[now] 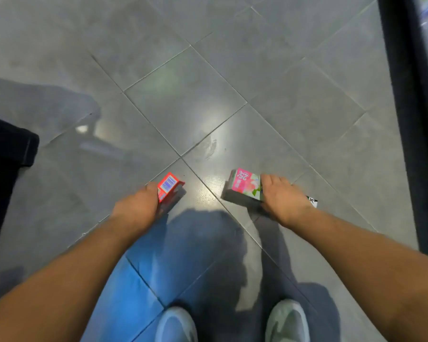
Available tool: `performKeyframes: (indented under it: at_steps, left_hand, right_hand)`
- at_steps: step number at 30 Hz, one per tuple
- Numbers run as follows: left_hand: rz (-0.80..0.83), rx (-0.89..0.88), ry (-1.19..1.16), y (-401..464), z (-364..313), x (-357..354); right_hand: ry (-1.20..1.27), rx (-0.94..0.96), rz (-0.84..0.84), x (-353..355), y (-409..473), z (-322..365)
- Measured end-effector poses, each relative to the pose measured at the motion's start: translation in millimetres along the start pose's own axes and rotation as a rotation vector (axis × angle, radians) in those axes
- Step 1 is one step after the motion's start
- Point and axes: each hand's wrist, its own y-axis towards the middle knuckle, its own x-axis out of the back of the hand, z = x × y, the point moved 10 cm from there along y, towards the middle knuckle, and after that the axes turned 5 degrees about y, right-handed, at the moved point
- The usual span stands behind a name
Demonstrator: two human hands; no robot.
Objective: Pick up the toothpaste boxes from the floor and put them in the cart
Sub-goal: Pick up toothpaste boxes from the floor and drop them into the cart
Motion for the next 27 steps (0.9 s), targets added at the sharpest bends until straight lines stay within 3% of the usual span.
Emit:
performKeyframes:
  at_steps: [7,16,21,27]
  left_hand:
    - [-0.135,-0.102,-0.175,-156.1,-70.6,243.6]
    - [-0.29,-0.416,-0.181,-394.7,-167.9,551.3]
    - [-0.392,-0.623,-0.05,-494.1,-231.4,637.4]
    - [-0.412,-0.923,0.112,-614.6,-337.4,639.3]
  right_hand:
    - [0.386,-0.147,-0.102,226.9,-146.8,-27.8]
    - [0.667,-0.377,-0.333,517.5,-400.2,-79.6]
    - [0.744,-0.564,-0.483,587.8,-523.1,-106.6]
    - [0.836,-0.807,-0.671,580.4,-690.9,-126.4]
